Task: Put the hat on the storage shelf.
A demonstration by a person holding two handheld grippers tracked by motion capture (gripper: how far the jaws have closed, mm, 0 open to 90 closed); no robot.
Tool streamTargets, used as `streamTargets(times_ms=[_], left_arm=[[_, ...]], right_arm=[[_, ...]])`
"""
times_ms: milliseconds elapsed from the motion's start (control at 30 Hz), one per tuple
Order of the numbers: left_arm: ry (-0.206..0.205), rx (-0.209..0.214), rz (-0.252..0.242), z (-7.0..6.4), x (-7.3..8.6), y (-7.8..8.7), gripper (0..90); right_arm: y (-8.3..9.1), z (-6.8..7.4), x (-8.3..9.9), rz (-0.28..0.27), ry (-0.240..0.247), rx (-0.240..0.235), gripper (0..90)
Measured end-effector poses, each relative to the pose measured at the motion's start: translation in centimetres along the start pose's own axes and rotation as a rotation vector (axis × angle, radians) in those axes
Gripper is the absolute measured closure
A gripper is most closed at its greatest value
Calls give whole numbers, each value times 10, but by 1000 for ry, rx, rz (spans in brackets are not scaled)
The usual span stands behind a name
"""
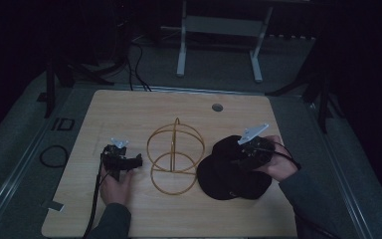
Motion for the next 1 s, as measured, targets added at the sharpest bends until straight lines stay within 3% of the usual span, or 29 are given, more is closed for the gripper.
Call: streamTargets(times_ms=[400, 733, 1000], left_arm=[[-1, 0, 1, 0, 0, 0, 60], [0, 0, 1, 0, 0, 0, 60], [3, -1, -2, 0, 0, 0, 60]], right_arm=[[-19, -6, -1, 61, 19, -46, 186], [-29, -8, -2, 108, 48, -83, 183], [-35, -13, -1, 151, 52, -78, 139]])
Point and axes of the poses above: each handheld gripper's, and its own axes: y roughly backward along the jaws, x roughly out of its underside, z roughly to its left, the point moved 7 cm from there along -y, roughly forward along the jaws, and after that the axes turned 14 degrees about -z, right-handed, at the moved point
